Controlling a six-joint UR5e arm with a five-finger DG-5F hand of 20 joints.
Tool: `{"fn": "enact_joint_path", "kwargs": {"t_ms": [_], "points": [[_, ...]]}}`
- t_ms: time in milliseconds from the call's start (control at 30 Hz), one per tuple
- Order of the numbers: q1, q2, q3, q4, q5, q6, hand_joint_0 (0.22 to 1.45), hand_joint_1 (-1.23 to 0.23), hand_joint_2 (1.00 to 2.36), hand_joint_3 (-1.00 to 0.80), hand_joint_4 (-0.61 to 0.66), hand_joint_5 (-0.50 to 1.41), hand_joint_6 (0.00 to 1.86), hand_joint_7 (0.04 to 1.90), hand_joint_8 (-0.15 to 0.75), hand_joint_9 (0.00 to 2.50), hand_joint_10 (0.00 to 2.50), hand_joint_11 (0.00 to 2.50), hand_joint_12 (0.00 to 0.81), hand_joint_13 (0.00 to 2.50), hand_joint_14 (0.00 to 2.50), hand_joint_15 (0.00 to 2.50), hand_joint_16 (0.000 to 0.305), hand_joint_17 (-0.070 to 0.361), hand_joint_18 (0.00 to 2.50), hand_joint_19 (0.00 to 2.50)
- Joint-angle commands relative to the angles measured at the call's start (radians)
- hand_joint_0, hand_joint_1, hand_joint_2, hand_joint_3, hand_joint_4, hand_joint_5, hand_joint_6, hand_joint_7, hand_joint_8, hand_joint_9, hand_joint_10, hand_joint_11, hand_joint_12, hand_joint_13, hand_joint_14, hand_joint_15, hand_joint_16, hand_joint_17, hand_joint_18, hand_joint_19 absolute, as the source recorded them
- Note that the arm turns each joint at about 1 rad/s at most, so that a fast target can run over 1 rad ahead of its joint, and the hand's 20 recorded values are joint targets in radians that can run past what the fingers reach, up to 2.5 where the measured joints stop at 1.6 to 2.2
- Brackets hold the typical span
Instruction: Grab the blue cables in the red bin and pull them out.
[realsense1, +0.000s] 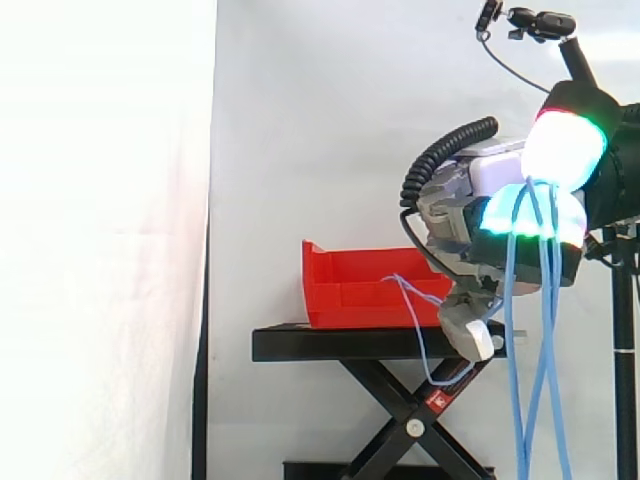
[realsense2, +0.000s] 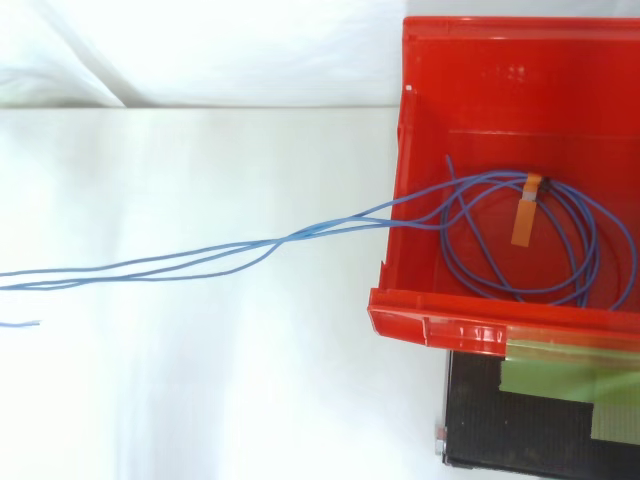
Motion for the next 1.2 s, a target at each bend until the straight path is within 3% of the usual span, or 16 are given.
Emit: {"fn": "enact_joint_path", "kwargs": {"t_ms": [0,700,1167], "points": [[0.0,0.0,0.0,0.0,0.0,-0.002,0.82,-0.72,1.0,-1.0,0.13,0.77,0.65,0.68,0.301,0.8,1.0,1.29,0.326,1.09,1.19,1.15,0.035,0.079,0.62,0.84],[0.0,-0.001,0.0,0.0,0.0,-0.002,0.79,-0.69,1.0,-1.0,0.15,0.78,0.66,0.68,0.295,0.85,0.97,1.32,0.326,1.1,1.16,1.15,0.036,0.081,0.62,0.84],[-0.002,0.0,0.0,0.0,0.0,-0.002,0.93,-0.87,1.0,-1.0,0.15,0.71,0.84,0.61,0.283,0.9,0.97,1.36,0.308,1.15,1.08,1.21,0.034,0.077,0.65,0.83]]}}
